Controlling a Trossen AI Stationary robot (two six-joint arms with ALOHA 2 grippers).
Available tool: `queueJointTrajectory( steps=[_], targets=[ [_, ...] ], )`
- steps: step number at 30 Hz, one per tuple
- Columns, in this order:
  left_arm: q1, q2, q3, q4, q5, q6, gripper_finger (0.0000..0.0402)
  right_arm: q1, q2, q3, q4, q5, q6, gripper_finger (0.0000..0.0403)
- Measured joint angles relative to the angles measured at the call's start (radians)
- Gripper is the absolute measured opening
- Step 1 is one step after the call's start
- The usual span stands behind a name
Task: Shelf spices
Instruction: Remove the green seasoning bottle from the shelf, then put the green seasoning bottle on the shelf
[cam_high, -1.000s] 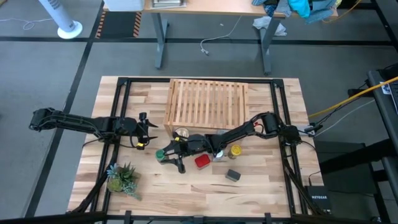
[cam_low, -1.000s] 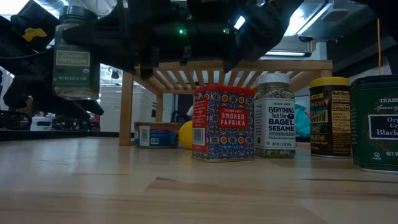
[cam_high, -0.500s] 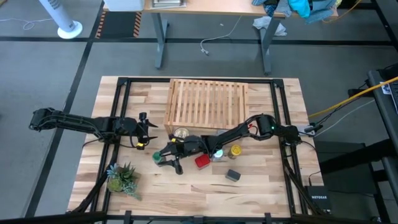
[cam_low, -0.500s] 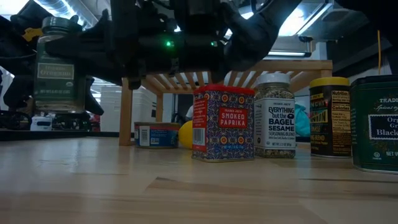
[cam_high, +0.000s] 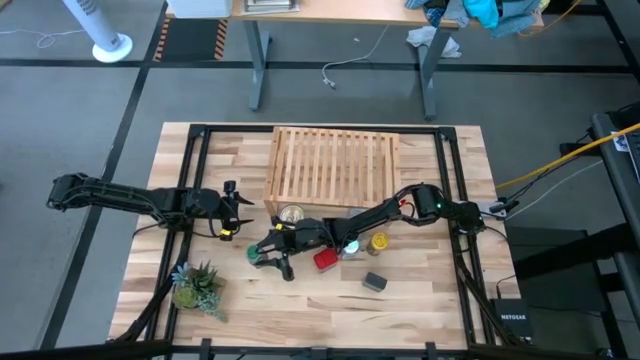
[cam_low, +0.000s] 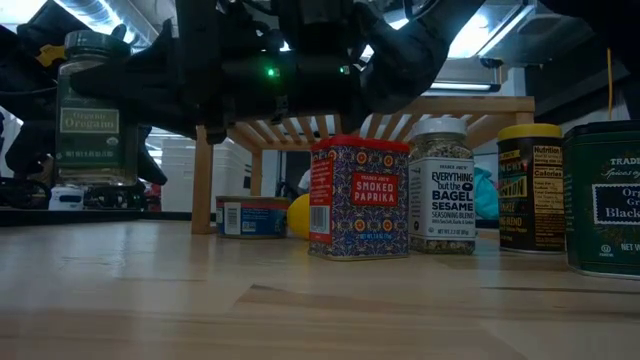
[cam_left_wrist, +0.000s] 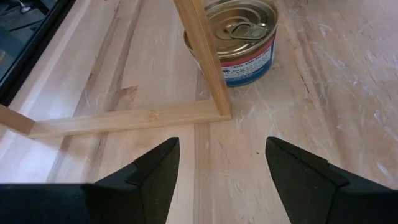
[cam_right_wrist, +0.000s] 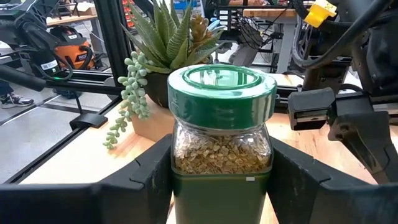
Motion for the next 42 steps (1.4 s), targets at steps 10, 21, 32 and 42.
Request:
queueJointTrajectory(
  steps=[10, 21, 32, 42],
  targets=[
    [0.0, 0.0, 0.0, 0.001, 0.0, 0.0, 0.0233, 0.0, 0.0, 0.0, -0.007, 0.0, 0.003, 0.0216],
    [0.0, 0.0, 0.0, 0.001, 0.0, 0.0, 0.0233, 0.0, 0.0, -0.001, -0.019, 0.018, 0.006, 0.0242],
    [0.0, 0.0, 0.0, 0.0, 0.0, 0.0, 0.0233, 0.0, -0.001, -0.001, 0.044, 0.018, 0.006, 0.0243],
    [0.0, 0.0, 0.0, 0.001, 0.0, 0.0, 0.0233, -0.036, -0.079, -0.001, -0.021, -0.065, 0.008, 0.0243]
  ],
)
